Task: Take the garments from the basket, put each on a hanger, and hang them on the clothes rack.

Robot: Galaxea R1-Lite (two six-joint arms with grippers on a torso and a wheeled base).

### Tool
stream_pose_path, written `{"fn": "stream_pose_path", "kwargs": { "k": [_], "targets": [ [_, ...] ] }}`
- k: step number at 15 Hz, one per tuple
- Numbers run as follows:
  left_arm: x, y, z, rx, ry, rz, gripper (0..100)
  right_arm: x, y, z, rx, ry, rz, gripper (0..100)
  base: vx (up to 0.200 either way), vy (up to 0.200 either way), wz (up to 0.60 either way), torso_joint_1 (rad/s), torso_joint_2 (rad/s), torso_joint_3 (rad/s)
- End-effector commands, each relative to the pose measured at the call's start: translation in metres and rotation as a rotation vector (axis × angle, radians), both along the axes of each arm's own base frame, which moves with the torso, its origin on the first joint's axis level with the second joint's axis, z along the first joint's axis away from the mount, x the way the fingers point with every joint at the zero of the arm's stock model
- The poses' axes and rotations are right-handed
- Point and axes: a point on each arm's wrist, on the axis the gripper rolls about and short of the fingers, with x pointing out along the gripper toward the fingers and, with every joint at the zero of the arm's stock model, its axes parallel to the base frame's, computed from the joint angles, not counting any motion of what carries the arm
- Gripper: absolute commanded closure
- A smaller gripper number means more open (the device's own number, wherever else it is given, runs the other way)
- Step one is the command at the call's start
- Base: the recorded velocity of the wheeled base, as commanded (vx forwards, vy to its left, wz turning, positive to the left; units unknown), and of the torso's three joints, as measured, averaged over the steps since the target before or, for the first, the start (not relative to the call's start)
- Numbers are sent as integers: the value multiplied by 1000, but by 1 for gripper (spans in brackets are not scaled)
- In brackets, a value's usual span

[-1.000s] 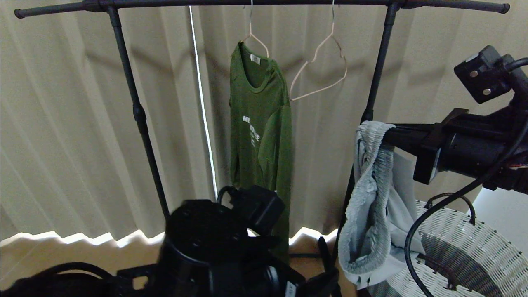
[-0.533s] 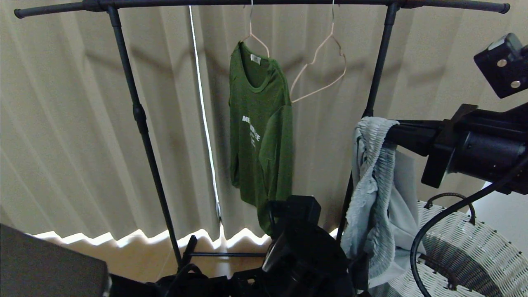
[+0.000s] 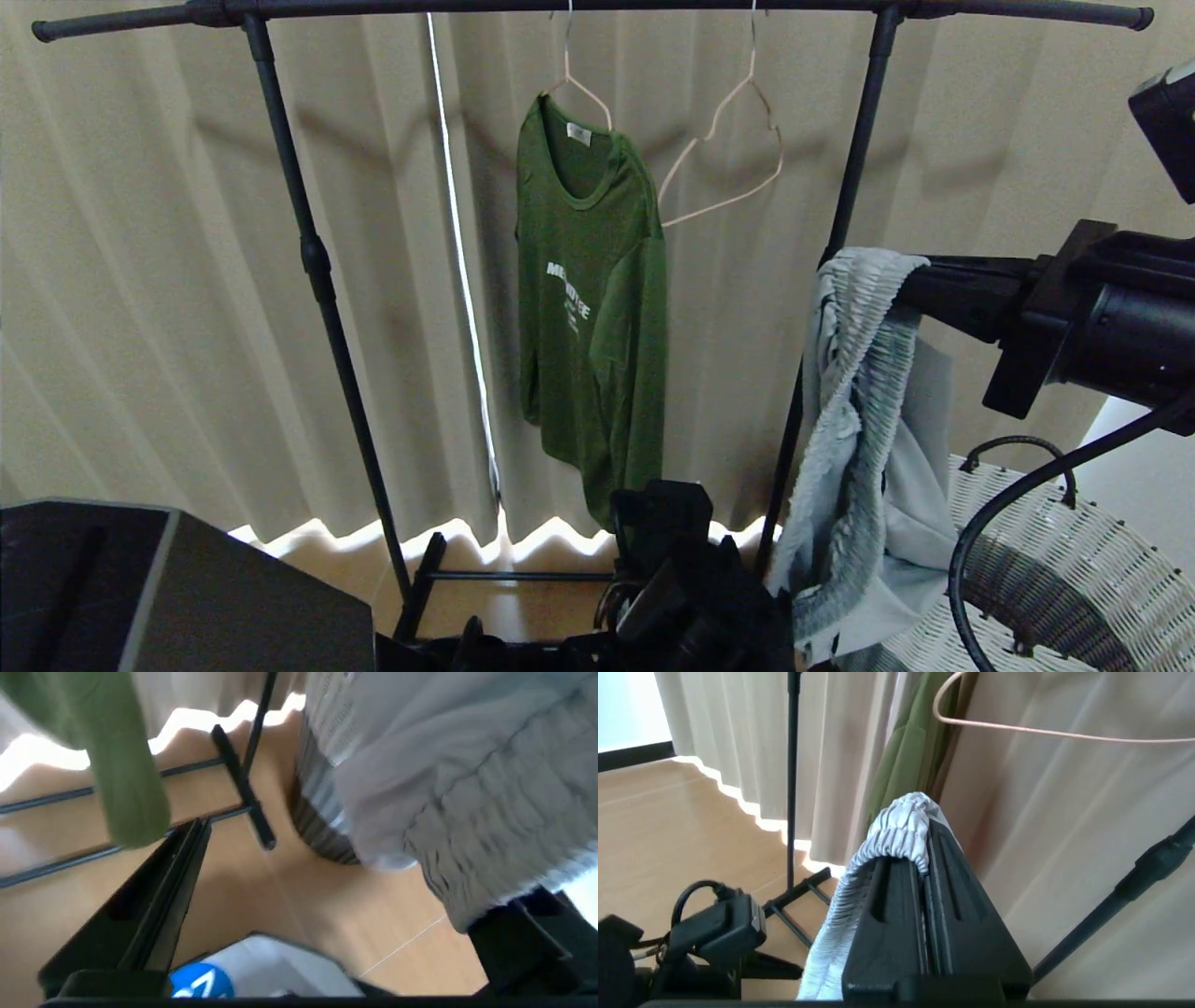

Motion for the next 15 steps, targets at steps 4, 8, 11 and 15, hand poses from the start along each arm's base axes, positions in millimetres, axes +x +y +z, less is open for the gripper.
{"fn": "stream_pose_path", "kwargs": {
  "k": [4,8,11,15],
  "targets": [
    [-16,30,2,45,11,3,100,2,1,2,3,-3,0,100,0,0,0,0,0,0],
    [-40,50,-8,148,-60,88,100,7,4,-1,-6,8,-1,100,0,0,0,0,0,0],
    [-51,87,34,83,-133,76,100,11,6,-7,-17,28,-3,100,0,0,0,0,0,0],
    [-37,165,119,43,-321,50,100,11,6,-9,-20,38,-6,100,0,0,0,0,0,0]
  ]
}}
